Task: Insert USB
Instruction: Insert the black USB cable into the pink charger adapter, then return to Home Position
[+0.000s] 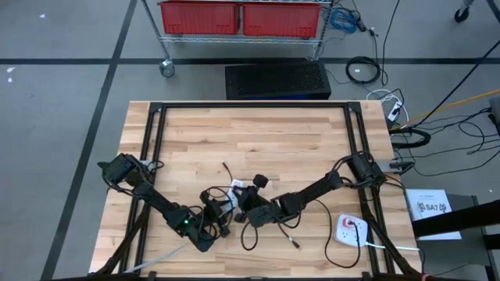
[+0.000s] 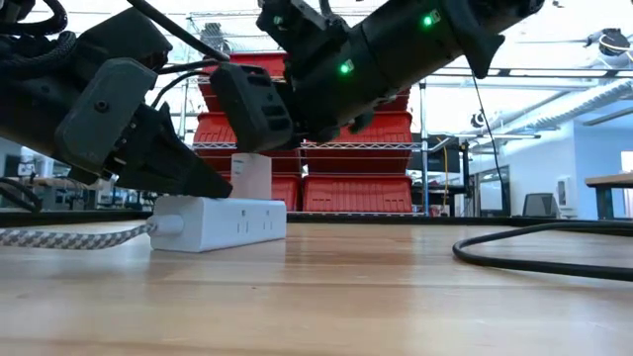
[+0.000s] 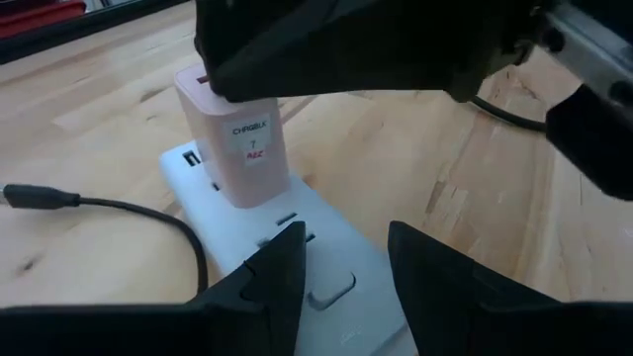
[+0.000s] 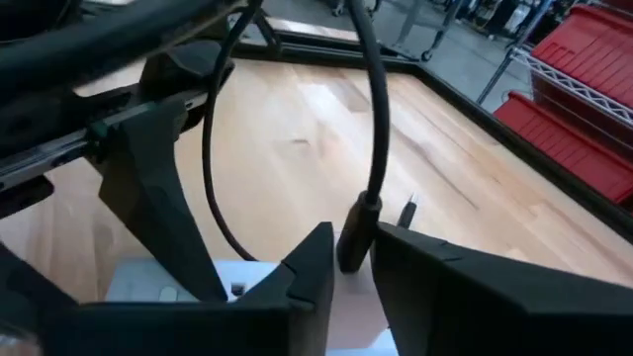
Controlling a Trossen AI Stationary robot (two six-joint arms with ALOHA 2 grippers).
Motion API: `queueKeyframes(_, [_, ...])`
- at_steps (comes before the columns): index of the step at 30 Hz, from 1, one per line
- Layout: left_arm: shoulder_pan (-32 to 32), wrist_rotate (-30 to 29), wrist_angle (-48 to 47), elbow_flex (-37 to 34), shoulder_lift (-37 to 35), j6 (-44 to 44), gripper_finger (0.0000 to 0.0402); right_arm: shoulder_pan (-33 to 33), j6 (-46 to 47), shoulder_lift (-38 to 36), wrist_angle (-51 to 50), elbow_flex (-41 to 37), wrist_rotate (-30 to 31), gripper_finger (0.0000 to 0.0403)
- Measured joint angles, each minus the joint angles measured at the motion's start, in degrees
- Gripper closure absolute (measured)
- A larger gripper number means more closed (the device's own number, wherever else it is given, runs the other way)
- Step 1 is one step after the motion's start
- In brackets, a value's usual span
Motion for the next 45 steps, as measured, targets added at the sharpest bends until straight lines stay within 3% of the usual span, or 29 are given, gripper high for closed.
queueKeyframes(17, [0.1,0.0,0.0,0.0,0.0,0.1,0.0249,0.1,1.0,-6.9,-9.1,0.1,-2.0,0.0247])
queueKeyframes(29, [-0.4,2.9,-0.5,-0.2,-3.9,5.3,0.0249,0.3,4.9,-17.7,-30.3,0.2,-17.1,0.0219])
queueKeyframes(34, [-0.4,7.9,0.7,-0.2,-7.7,10.6,0.0249,0.3,8.1,-23.5,-43.8,0.2,-18.4,0.0252])
queueKeyframes(42, [0.3,16.0,7.3,-0.1,-13.8,22.6,0.0272,2.0,7.0,-31.6,-55.5,0.2,-19.3,0.0378])
queueKeyframes(45, [0.3,17.8,9.7,-0.1,-16.4,28.1,0.0288,3.2,7.5,-34.4,-58.9,0.2,-19.2,0.0395])
